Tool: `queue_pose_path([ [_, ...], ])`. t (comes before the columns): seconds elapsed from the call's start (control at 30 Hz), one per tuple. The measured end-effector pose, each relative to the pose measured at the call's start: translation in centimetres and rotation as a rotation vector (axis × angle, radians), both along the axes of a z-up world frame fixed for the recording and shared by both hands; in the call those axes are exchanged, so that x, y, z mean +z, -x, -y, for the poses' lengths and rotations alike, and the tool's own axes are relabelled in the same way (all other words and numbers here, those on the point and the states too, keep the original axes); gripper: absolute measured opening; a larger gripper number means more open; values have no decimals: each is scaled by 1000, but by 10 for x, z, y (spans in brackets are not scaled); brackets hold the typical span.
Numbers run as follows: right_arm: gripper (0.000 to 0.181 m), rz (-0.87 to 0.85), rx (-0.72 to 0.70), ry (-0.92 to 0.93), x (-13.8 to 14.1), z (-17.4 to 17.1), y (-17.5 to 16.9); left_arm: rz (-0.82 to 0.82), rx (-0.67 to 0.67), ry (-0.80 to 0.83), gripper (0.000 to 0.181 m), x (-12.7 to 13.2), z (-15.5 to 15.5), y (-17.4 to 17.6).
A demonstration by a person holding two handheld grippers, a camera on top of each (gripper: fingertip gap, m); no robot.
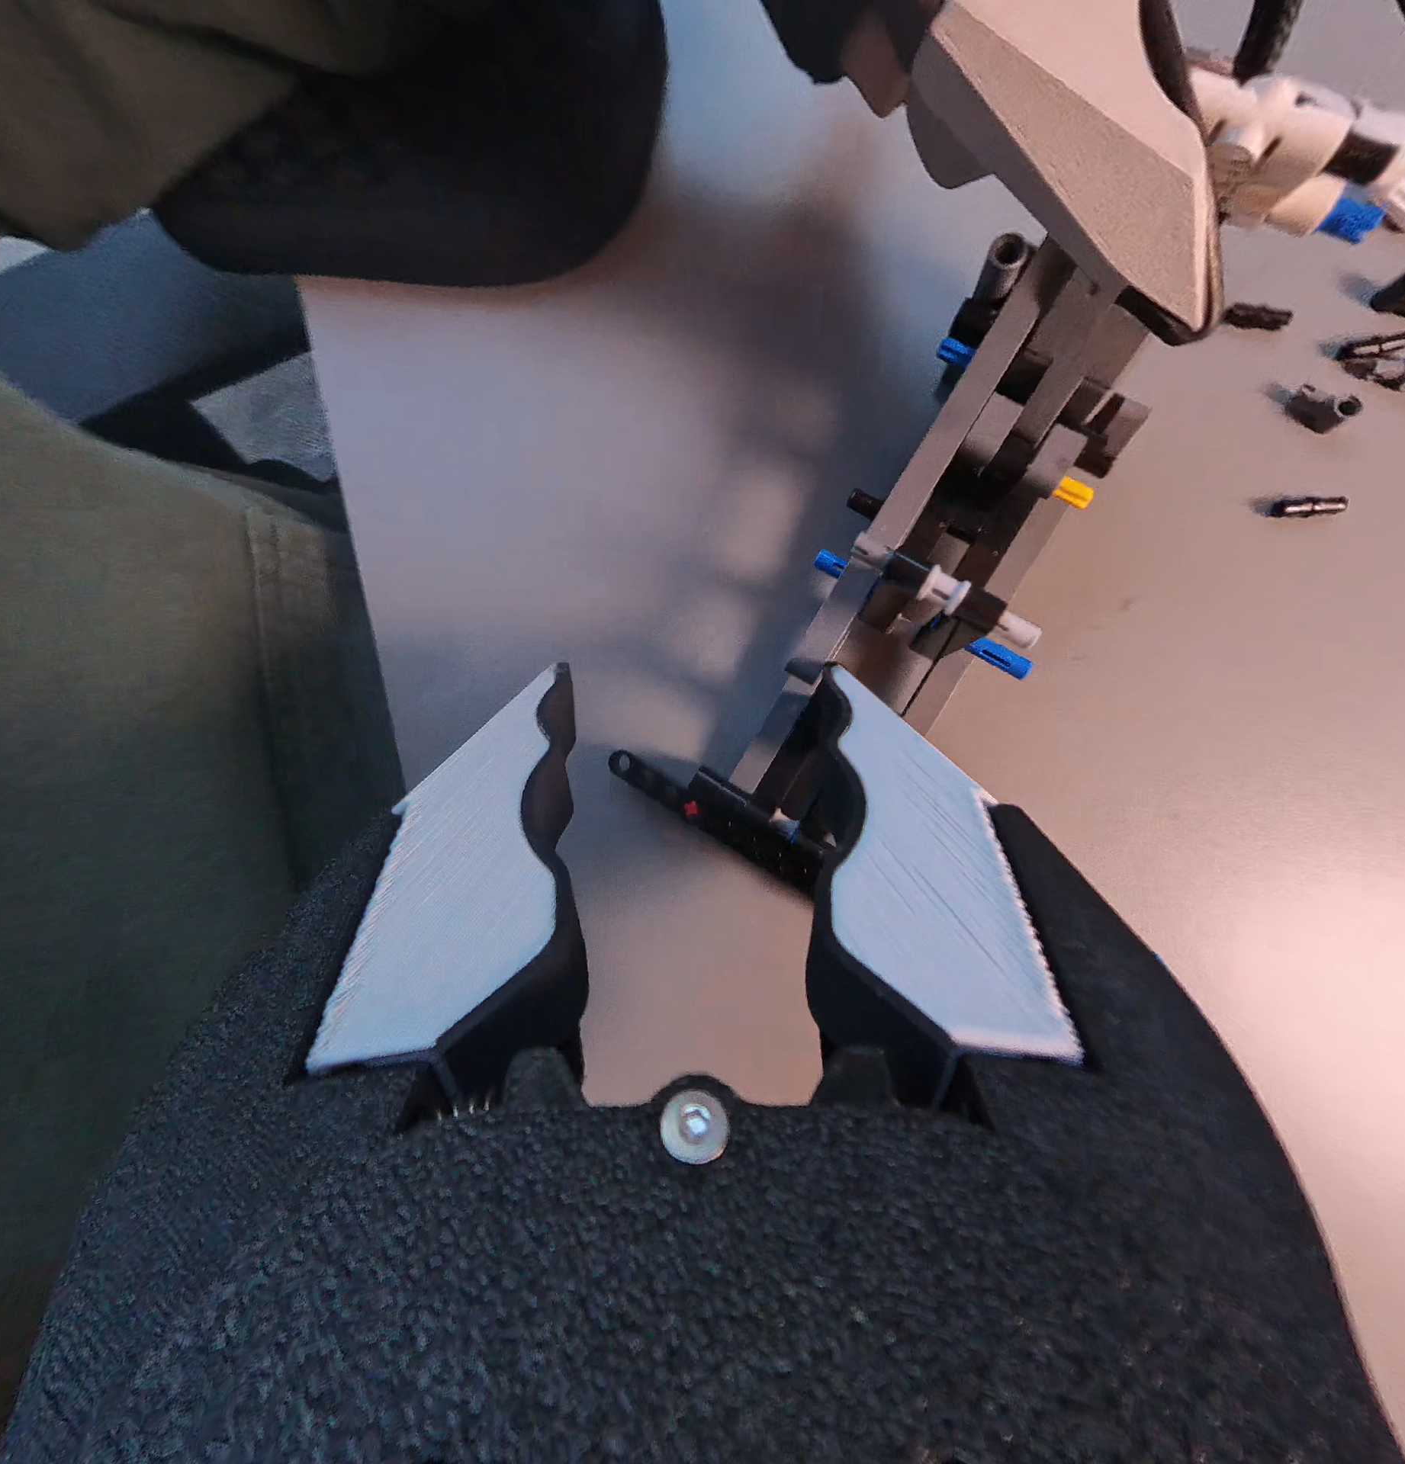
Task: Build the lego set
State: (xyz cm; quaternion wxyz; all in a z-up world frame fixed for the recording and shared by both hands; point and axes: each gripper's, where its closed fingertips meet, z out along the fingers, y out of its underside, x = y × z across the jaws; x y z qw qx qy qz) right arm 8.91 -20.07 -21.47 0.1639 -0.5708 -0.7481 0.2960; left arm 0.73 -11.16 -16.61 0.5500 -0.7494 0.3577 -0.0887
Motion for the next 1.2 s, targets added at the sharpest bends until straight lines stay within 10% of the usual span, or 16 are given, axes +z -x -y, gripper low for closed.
queue_pose_path([
  [0.27, 40, -234, 146, -127, 47, -54, 3, 131, -128, 26, 48, 14, 3, -15],
  [0.6, 31, -83, 569, -308, 0, -48, 29, 291, 2, 48, 68, 45, 31, 39],
  [0.83, 11, -152, 495, -281, -3, -43, 35, 201, -44, 337, 62, -19, 41, 29],
  [1.2, 11, -206, 336, -239, -1, -39, 35, 211, -67, 288, 69, -16, 32, 17],
])
